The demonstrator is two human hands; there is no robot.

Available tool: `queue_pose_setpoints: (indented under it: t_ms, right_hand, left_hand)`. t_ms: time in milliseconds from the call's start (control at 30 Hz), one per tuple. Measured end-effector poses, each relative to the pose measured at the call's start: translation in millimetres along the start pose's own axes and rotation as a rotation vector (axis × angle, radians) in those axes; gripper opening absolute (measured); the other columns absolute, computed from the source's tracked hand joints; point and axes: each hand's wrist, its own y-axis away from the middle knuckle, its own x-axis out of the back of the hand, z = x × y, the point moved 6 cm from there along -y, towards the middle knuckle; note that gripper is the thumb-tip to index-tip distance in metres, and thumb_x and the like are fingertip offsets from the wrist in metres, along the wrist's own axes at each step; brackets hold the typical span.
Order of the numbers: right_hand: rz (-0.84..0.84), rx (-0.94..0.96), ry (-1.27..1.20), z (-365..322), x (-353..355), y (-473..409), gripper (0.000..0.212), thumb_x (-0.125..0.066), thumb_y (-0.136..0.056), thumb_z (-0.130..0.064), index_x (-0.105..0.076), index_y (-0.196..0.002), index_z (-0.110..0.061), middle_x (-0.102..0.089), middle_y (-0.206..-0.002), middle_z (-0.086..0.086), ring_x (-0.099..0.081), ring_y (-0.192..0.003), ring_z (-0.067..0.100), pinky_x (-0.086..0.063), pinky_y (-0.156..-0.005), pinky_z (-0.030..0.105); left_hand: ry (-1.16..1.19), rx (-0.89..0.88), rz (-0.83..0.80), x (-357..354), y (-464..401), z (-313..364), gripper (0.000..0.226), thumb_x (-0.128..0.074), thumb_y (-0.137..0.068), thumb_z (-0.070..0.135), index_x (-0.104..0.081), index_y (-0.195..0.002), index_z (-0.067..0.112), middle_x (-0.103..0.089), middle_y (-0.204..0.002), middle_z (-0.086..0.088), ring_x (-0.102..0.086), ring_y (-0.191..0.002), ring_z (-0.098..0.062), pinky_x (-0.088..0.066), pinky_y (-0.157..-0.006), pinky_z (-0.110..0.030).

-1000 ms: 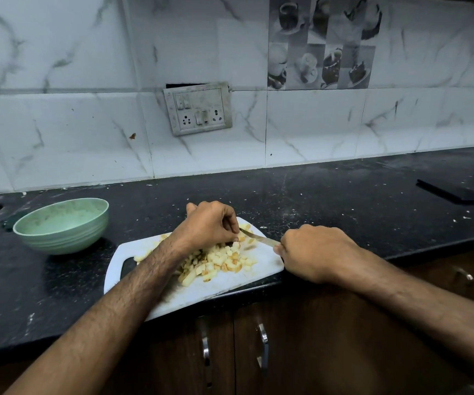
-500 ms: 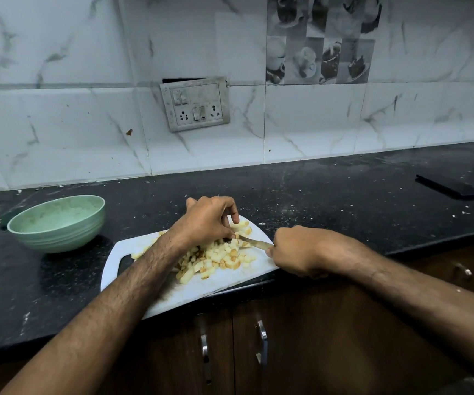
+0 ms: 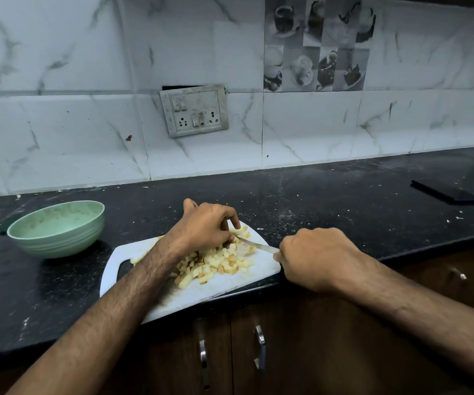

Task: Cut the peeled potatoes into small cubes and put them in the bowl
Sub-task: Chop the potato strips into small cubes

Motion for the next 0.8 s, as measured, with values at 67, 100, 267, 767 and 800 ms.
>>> queue_pose_setpoints:
  t_ms: [67,100,267,767,800]
  right_hand:
    - [0.024,-0.005,-0.008,3,4,-1,0.038,-0.029,-0.104,-0.042,-0.058,-0.116,-0.019,-0.063,-0.117,0.006,-0.061,-0.106,0.029,-0.039,-0.074,0.038]
    - [0.036,-0.004,-0.013,4,6,-2,0.039,-0.029,-0.104,-0.043,-0.058,-0.115,-0.019,-0.063,-0.117,0.005,-0.061,-0.106,0.029,-0.039,-0.073,0.038]
    - [0.065,0.003,-0.078,5,9,-4,0.04,-0.03,-0.103,-0.046,-0.06,-0.114,-0.022,-0.065,-0.113,0.003,-0.062,-0.102,0.027,-0.039,-0.072,0.037]
    - [-0.025,-0.065,-0.337,8,-16,-8,0.039,-0.032,-0.101,-0.053,-0.06,-0.105,-0.025,-0.055,-0.093,0.0,-0.055,-0.087,0.025,-0.042,-0.075,0.039]
    - [-0.03,-0.07,-0.356,9,-17,-8,0.038,-0.032,-0.101,-0.053,-0.059,-0.103,-0.026,-0.053,-0.091,-0.001,-0.053,-0.085,0.025,-0.042,-0.075,0.039]
  left_hand:
    - [-0.052,-0.041,0.022,7,1,5,0.015,-0.068,-0.092,0.033,-0.066,-0.106,0.039,-0.063,-0.086,0.022,-0.054,-0.1,0.002,-0.019,-0.083,-0.037]
    - [-0.039,-0.069,0.013,10,2,7,0.018,-0.068,-0.091,0.033,-0.066,-0.107,0.042,-0.058,-0.092,0.021,-0.052,-0.103,0.001,-0.019,-0.084,-0.037]
    - [0.247,-0.286,-0.152,20,17,26,0.03,-0.075,-0.088,0.036,-0.065,-0.113,0.049,-0.053,-0.122,0.024,-0.043,-0.125,0.002,-0.016,-0.103,-0.031]
    - [0.239,-0.414,0.047,15,28,41,0.036,-0.077,-0.084,0.015,-0.06,-0.115,0.025,-0.066,-0.086,0.015,-0.067,-0.084,-0.006,-0.053,-0.078,-0.027]
    - [0.25,-0.409,0.053,16,29,41,0.036,-0.076,-0.084,0.013,-0.06,-0.115,0.023,-0.066,-0.086,0.014,-0.067,-0.084,-0.007,-0.054,-0.077,-0.027]
